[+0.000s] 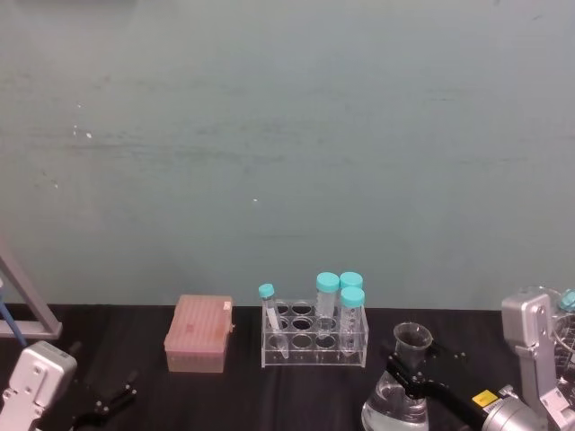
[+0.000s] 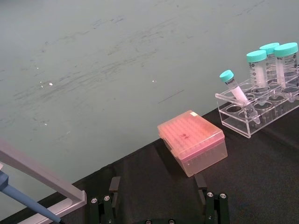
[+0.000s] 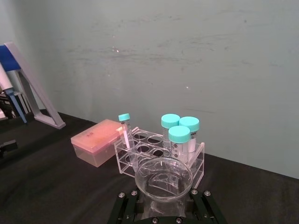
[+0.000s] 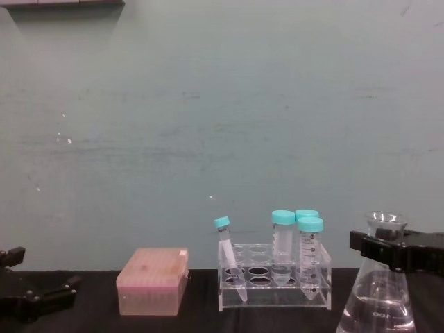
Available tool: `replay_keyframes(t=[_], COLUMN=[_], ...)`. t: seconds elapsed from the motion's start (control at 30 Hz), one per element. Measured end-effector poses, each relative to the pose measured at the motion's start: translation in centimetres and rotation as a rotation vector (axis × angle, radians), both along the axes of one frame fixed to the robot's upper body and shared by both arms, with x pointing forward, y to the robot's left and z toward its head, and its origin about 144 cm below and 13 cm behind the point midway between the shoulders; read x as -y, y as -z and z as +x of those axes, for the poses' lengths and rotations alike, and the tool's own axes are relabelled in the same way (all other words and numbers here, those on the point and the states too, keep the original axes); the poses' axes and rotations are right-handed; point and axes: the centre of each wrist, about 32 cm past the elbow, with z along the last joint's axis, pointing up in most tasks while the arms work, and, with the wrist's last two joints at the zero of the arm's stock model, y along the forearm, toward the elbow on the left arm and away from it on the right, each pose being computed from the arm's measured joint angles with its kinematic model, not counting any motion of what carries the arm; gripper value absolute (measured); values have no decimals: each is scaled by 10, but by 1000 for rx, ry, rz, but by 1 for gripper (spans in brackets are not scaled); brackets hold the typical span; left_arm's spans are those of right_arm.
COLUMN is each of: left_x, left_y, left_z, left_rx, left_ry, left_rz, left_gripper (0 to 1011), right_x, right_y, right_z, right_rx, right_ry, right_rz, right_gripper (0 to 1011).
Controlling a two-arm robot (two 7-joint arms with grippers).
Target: Pick up the beaker with the right gripper, shake it three times, and then put it down.
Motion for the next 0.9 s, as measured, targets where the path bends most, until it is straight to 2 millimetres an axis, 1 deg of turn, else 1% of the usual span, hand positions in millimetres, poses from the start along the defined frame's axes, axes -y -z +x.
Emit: replay_keyframes(t=[0.9], left_x=[0], left_y=[0], left_z=[0], left_rx=[0], left_ry=[0], left_rz=[0], left_gripper=[1000], right_x=[3], right_y=[1], right_z=[-4], right_rx=[-8], right_ry=[10], right_rz=[0], right_gripper=[457])
